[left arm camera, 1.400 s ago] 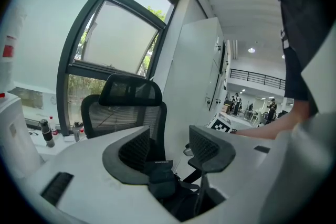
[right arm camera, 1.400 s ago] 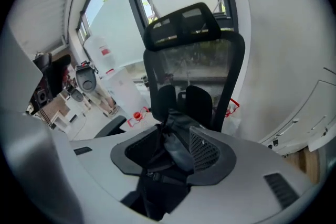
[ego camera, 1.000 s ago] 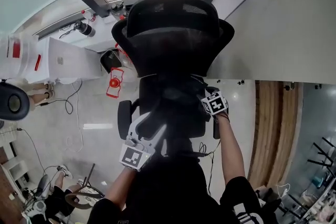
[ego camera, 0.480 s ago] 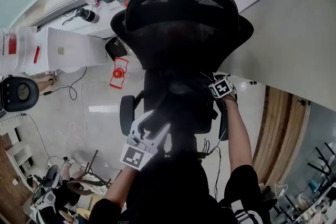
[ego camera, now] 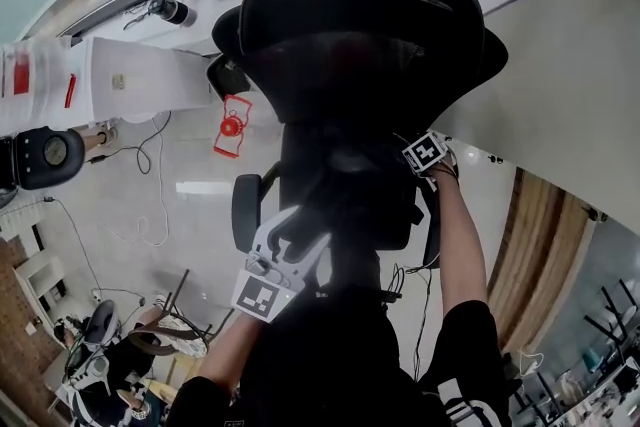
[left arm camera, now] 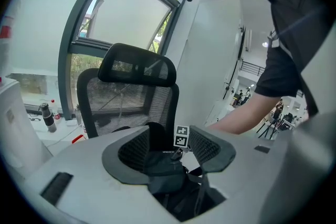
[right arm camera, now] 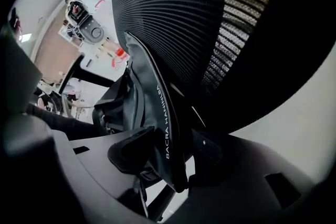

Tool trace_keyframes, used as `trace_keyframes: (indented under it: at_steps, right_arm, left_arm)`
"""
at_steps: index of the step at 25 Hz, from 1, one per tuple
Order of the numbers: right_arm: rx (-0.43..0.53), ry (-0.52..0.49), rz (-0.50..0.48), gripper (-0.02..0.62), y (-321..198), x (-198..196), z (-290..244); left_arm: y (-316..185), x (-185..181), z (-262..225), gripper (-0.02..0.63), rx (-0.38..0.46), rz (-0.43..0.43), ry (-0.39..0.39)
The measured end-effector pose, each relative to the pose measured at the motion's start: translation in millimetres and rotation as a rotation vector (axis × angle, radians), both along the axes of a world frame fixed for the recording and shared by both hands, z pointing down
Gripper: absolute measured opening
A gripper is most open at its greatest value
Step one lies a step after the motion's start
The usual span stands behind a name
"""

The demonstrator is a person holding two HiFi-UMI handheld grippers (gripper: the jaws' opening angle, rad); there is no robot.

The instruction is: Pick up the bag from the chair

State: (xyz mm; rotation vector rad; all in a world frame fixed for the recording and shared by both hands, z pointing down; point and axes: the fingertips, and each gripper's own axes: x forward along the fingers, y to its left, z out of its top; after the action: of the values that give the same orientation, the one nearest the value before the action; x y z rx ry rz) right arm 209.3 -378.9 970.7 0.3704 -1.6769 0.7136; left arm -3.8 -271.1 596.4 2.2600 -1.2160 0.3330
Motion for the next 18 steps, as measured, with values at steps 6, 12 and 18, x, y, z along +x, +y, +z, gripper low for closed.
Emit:
trace_keyframes:
  at_steps: [6, 12, 18]
  right_arm:
    - [-0.008, -0.019, -0.055, 0.096, 15.2, -10.1, -7.5]
    - [0.017, -0.037, -0.173, 0.029, 38.0, -29.2, -30.5]
    - [0.038, -0.033, -0.256, 0.023, 59.8, -50.2, -53.5]
  left_arm:
    - [2.8, -4.5, 7.3, 0.216, -0.021, -0.007, 0.009]
    - [3.9, -10.8, 15.2, 0.219, -0.014, 0.002, 0.002]
    - [10.9, -18.5, 44.1, 0.225, -0.031, 0.068, -0.072]
